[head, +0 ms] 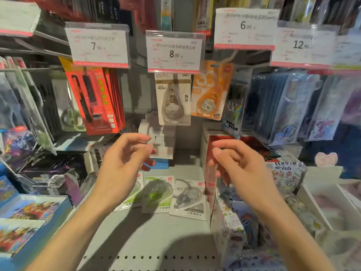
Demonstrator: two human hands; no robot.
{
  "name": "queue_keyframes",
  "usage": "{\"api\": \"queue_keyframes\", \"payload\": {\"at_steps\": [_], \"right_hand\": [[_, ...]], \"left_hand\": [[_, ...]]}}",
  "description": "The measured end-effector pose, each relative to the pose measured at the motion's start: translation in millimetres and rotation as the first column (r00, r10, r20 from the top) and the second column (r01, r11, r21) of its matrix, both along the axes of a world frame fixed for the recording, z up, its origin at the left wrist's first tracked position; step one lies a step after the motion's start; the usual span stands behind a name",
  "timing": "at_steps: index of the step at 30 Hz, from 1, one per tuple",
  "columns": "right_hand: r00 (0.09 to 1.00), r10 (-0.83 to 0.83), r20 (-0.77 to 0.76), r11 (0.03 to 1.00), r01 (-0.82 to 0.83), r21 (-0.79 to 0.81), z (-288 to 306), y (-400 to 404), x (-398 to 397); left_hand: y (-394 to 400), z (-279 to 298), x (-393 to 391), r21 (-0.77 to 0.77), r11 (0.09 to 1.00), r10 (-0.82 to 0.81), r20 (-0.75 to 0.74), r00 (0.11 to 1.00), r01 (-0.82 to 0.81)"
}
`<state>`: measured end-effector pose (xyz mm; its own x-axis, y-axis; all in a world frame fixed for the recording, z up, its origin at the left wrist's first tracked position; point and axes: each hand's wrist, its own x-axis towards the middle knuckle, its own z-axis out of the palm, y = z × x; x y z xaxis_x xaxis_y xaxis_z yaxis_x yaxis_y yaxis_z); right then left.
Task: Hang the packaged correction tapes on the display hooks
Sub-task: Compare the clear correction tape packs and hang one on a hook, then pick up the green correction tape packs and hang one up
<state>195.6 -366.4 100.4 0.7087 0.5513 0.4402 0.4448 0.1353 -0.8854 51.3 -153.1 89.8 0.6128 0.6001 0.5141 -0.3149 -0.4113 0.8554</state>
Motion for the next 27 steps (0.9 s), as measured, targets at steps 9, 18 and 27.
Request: {"api": "queue_keyframes", "payload": {"at_steps": [9, 18, 27], "right_hand": [[0.989, -0.091, 0.120, 0.993, 0.100, -0.069, -1, 21, -28], [0.985, -0.120, 0.127, 0.985, 0.134, -0.108, -25, 113, -62], [0.923, -0.238, 0.301, 0.757, 0.371, -0.538, -125, 169, -27]], "left_hand": [[59, -18, -22, 0.068, 0.997, -0.014, -0.169, 0.986, 0.025], [143, -33, -13, 0.239, 0.963, -0.002, -0.453, 0.892, 0.124], [167, -93, 20, 0.525, 0.778, 0.307, -0.798, 0.519, 0.347]]}}
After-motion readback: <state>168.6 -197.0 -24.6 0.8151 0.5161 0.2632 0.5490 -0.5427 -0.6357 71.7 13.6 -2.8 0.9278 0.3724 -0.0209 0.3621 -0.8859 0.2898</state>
